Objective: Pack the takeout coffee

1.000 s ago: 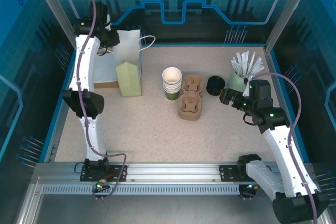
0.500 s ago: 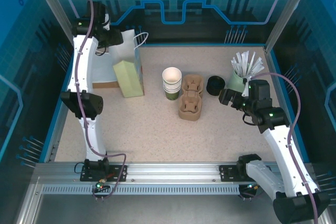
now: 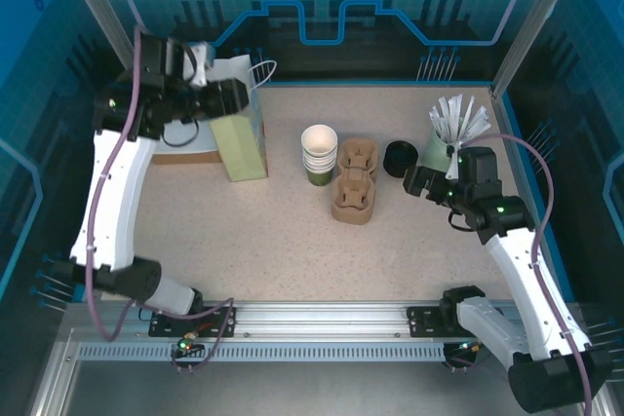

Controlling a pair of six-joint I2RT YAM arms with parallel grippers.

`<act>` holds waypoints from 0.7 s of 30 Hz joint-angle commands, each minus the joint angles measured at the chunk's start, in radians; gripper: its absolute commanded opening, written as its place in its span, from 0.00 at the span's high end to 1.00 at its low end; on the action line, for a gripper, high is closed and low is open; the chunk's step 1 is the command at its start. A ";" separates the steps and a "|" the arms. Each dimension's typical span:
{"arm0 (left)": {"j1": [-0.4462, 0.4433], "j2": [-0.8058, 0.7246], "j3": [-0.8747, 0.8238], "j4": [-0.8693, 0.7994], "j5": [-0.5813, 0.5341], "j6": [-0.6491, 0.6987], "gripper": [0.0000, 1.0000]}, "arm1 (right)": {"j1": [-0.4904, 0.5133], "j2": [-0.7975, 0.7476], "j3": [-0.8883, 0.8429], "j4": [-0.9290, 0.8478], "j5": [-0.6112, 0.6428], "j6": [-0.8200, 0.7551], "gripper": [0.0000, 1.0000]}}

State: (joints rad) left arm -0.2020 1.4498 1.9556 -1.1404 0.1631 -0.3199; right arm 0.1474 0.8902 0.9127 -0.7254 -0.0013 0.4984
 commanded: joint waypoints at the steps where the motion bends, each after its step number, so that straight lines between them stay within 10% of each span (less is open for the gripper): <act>1: -0.065 -0.079 -0.208 0.136 0.059 -0.146 0.32 | 0.030 0.020 0.026 -0.003 -0.035 0.015 0.00; 21: -0.204 -0.216 -0.765 0.455 0.114 -0.446 0.25 | 0.418 0.313 -0.012 0.087 -0.082 0.267 0.00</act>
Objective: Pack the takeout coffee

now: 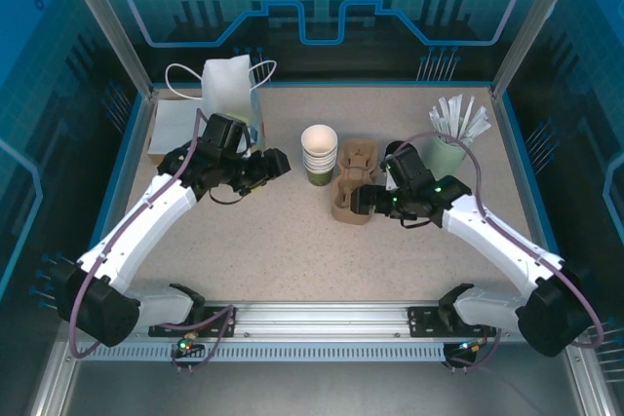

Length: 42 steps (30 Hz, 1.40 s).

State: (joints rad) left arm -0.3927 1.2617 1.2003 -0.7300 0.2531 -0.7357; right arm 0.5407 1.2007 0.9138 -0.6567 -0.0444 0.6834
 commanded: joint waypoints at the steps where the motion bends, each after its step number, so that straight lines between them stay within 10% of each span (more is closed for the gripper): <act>1: -0.014 -0.028 -0.010 0.043 0.020 -0.028 0.24 | 0.029 0.001 -0.027 0.027 -0.060 0.096 0.00; 16: -0.013 -0.003 0.001 0.045 0.006 -0.020 0.23 | 0.065 0.072 -0.111 0.244 -0.300 0.234 0.00; 42: -0.011 0.249 0.212 0.086 -0.042 0.014 0.24 | -0.150 0.404 0.172 0.390 -0.256 0.051 0.03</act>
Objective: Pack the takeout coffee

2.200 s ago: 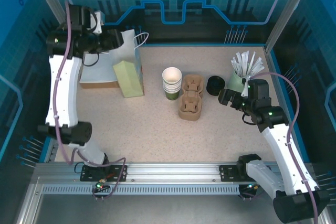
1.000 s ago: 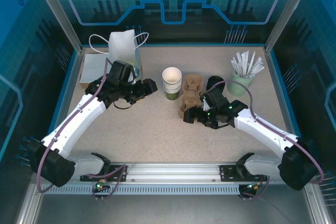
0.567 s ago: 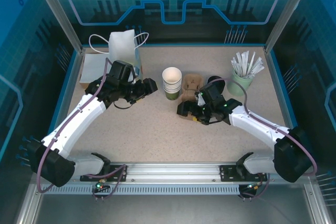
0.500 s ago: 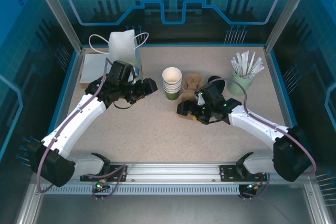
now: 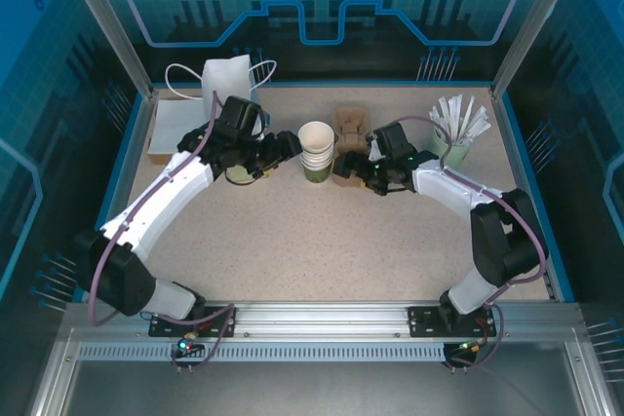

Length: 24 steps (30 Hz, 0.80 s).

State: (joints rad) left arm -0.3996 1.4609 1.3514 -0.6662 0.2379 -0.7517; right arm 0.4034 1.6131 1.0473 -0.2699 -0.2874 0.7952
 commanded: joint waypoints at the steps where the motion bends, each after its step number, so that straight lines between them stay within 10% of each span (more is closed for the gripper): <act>1: -0.003 0.074 0.084 0.018 -0.034 0.033 0.24 | -0.012 -0.021 0.039 -0.007 -0.011 -0.071 0.03; 10: 0.000 0.284 0.301 -0.054 -0.120 0.098 0.32 | -0.026 -0.294 -0.046 -0.239 0.093 -0.154 0.02; 24: -0.001 0.404 0.424 -0.107 -0.158 0.153 0.74 | -0.055 -0.654 -0.099 -0.499 0.266 -0.236 0.08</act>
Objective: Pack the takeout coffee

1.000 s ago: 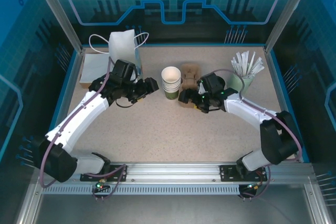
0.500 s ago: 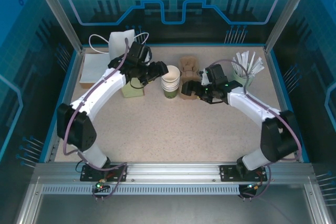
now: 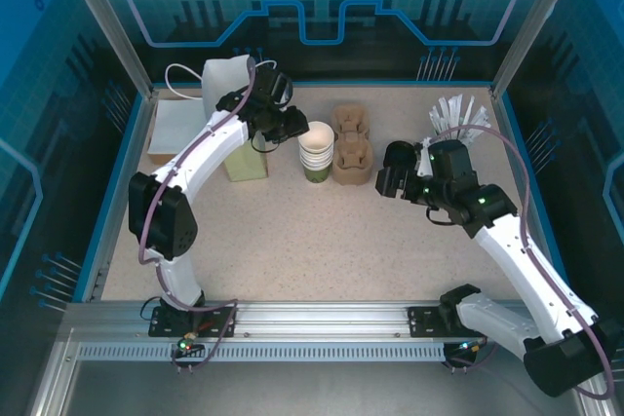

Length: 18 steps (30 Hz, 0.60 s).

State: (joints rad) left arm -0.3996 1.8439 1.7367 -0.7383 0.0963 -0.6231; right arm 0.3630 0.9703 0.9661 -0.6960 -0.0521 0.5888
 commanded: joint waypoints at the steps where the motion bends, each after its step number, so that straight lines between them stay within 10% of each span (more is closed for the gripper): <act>1: -0.001 0.024 0.041 -0.039 -0.015 0.029 0.75 | -0.017 -0.010 -0.018 -0.077 0.031 -0.034 0.08; 18: -0.002 0.025 0.096 -0.055 0.033 0.111 1.00 | -0.056 0.009 0.002 -0.110 0.038 -0.089 0.07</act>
State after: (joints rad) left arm -0.3996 1.8736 1.7985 -0.7780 0.1024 -0.5465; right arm 0.3237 0.9821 0.9611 -0.7879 -0.0250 0.5179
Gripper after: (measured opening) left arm 0.049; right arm 0.928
